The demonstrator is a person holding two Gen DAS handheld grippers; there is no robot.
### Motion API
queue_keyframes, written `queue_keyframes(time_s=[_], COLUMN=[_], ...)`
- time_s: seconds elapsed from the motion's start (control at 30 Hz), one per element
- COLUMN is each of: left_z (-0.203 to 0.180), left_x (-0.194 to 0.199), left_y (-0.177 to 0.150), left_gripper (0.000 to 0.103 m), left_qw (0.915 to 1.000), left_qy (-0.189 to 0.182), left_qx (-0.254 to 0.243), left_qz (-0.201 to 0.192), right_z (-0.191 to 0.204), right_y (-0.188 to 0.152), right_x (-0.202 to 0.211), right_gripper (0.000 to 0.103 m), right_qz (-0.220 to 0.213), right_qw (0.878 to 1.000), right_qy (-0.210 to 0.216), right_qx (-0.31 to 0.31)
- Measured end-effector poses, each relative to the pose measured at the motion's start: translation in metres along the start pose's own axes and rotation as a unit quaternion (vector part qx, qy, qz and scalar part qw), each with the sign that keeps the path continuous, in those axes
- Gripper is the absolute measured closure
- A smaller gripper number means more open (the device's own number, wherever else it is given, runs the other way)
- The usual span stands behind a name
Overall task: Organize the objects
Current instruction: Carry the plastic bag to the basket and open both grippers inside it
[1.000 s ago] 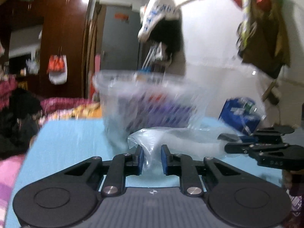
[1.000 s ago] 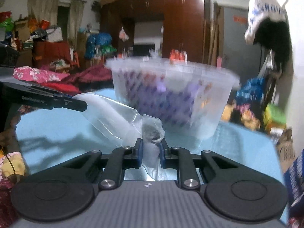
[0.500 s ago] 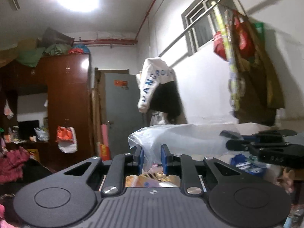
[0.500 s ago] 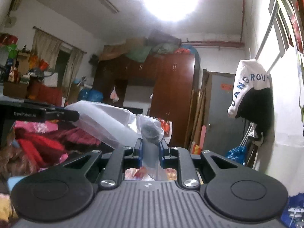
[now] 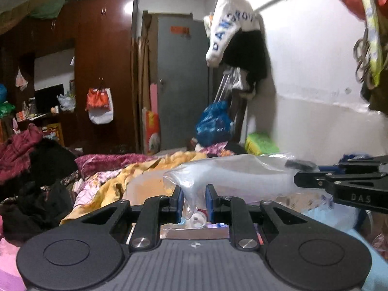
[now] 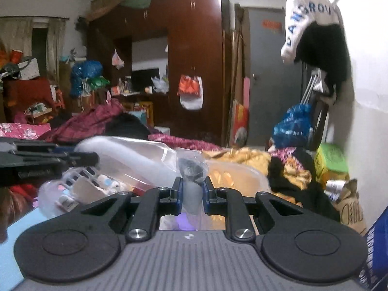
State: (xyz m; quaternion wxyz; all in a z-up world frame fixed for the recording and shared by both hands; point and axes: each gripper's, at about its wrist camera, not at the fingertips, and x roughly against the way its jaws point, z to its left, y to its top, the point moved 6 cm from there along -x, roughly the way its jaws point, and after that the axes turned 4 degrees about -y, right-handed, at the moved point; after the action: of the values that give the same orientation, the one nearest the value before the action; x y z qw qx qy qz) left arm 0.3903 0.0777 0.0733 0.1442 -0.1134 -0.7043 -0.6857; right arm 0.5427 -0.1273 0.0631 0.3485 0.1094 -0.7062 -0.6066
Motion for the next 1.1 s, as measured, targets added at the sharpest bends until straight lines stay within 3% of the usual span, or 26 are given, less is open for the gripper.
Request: queue_keyframes(time_s=[0.4,0.47,0.5,0.57,0.63,0.73,0.8,0.93,1.1], left_z=[0.009,0.006,0.003,0.001,0.002,0.006,0.009,0.014,0.006], left_x=[-0.015,-0.016,-0.015,-0.01,-0.003,0.01,0.016,0.029,0.048], left_y=[-0.013,-0.013,-0.014,-0.014,-0.012,-0.007,-0.003,0.0,-0.003], left_gripper=[0.079,0.072,0.068,0.036,0.013,0.011,0.002,0.0,0.0], left_qw=[0.9989,0.999,0.999,0.999,0.9994,0.9984,0.9987,0.999,0.9998], left_qy=[0.021,0.017,0.017,0.024,0.023,0.044,0.038,0.025,-0.005], left_qx=[-0.012,-0.021,-0.03,-0.032,-0.028,-0.017,-0.001,0.023,0.018], left_qz=[0.041,0.035,0.029,0.018,-0.003,-0.031,-0.033,-0.03,0.01], right_z=[-0.013,-0.016,-0.017,-0.02,-0.02,-0.02,-0.017,-0.012,-0.001], right_y=[-0.027,-0.028,-0.028,-0.025,-0.022,-0.019,-0.017,-0.015,-0.016], right_x=[-0.007,-0.004,-0.003,0.004,0.012,0.02,0.026,0.035,0.052], right_gripper=[0.081,0.072,0.063,0.047,0.025,0.007,0.0,0.0,0.0], right_qz=[0.05,0.045,0.039,0.017,-0.004,-0.021,-0.033,-0.031,-0.022], right_qw=[0.999,0.999,0.999,0.998,0.998,0.998,0.998,0.998,1.0], right_qy=[-0.005,-0.011,-0.018,-0.043,-0.043,-0.039,-0.04,-0.023,-0.01], right_qx=[-0.02,-0.025,-0.025,-0.03,-0.036,-0.039,-0.037,-0.042,-0.018])
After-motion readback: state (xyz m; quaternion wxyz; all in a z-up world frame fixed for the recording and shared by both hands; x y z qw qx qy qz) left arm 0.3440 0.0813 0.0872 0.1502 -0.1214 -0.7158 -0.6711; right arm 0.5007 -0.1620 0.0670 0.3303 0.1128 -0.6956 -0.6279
